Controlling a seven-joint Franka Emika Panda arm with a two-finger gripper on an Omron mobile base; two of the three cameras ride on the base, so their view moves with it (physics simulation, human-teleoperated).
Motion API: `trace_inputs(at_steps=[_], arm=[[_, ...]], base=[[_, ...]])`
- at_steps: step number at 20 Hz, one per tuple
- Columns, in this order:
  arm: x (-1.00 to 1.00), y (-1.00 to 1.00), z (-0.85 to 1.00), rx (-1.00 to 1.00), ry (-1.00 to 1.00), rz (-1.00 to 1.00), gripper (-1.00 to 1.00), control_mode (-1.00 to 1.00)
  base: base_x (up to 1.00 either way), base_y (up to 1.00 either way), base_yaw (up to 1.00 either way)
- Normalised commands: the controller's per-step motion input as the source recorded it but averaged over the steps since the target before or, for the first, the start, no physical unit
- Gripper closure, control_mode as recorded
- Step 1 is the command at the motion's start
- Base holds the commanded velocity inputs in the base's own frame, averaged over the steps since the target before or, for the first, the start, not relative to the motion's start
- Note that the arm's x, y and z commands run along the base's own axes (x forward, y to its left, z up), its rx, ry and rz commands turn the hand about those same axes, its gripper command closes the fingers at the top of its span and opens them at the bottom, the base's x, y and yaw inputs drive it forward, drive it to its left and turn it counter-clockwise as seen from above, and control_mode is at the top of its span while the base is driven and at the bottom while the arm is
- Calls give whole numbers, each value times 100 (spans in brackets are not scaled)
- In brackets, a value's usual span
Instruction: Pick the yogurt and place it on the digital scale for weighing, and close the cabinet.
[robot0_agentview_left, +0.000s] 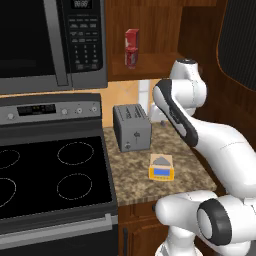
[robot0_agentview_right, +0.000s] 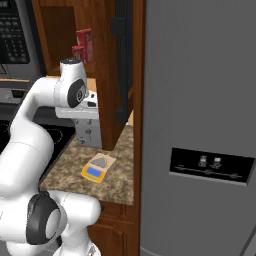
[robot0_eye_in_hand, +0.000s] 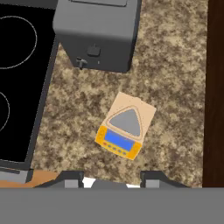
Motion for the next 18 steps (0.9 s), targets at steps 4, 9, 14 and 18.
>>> trace_inputs(at_steps=[4, 9, 14, 18], arm=[[-47, 6, 8, 0, -16, 3, -100, -100], [-58, 10, 39, -1, -43, 1, -100, -100], [-31, 2, 71, 0, -33, 4, -100, -100], [-10, 1, 51, 0, -33, 4, -100, -100]], base=[[0, 0, 0], [0, 0, 0], [0, 0, 0], [0, 0, 0]])
